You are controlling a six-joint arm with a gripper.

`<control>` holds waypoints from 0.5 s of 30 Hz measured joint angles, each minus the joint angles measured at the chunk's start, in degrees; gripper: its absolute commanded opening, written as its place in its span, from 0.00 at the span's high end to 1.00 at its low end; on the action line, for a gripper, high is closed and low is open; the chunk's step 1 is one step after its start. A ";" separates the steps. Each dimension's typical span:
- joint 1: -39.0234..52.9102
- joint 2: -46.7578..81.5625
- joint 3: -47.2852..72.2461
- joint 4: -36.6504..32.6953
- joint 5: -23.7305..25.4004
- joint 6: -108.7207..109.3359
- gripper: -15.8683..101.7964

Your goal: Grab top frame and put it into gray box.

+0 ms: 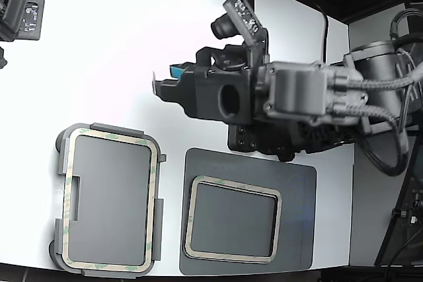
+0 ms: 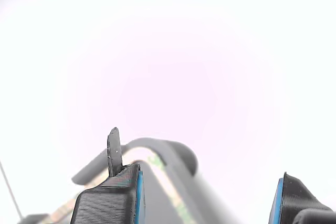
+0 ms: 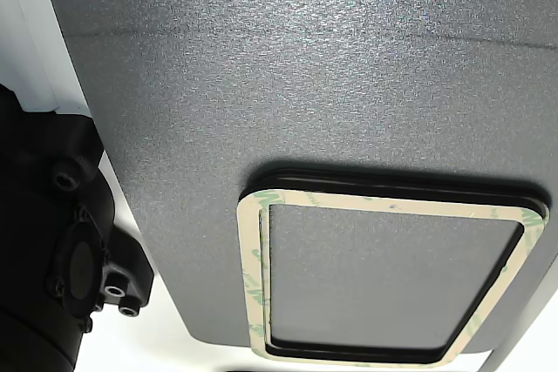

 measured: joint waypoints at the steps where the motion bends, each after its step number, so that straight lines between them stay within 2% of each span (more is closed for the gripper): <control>1: -1.58 2.72 2.29 -1.05 -1.49 -5.10 0.02; 9: -13.89 21.45 17.40 -5.01 -12.83 -36.65 0.02; 15: -15.91 32.96 28.83 -7.21 -14.24 -45.70 0.02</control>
